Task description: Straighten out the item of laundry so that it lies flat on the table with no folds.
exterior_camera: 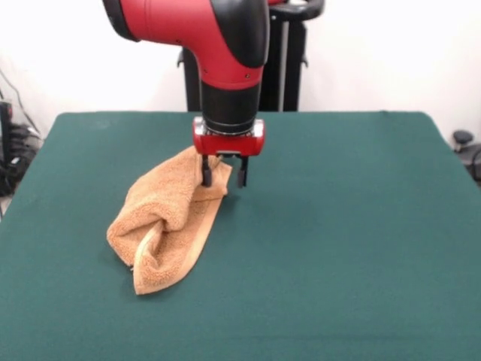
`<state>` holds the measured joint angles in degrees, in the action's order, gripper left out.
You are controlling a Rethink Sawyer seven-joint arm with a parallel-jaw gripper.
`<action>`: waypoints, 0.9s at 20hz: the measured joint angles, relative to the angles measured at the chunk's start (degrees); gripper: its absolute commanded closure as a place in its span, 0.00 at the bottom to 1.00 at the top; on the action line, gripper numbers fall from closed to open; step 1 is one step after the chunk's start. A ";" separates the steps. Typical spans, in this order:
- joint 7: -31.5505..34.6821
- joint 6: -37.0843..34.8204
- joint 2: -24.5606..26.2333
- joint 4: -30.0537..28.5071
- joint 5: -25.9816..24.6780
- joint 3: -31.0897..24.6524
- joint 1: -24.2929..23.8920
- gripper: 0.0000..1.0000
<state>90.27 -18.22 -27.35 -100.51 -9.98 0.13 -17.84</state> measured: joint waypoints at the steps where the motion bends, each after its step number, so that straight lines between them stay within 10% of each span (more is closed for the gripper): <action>1: 0.00 0.01 0.35 0.02 -0.24 -0.02 0.00 0.00; 14: 0.00 1.85 1.75 1.17 -3.60 0.16 0.78 0.00; 15: 0.00 2.12 1.76 1.62 -4.58 0.57 0.74 1.00; 18: 0.00 2.46 1.76 1.87 -5.04 0.89 0.54 1.00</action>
<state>90.27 -15.75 -25.59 -98.64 -15.02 1.01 -17.30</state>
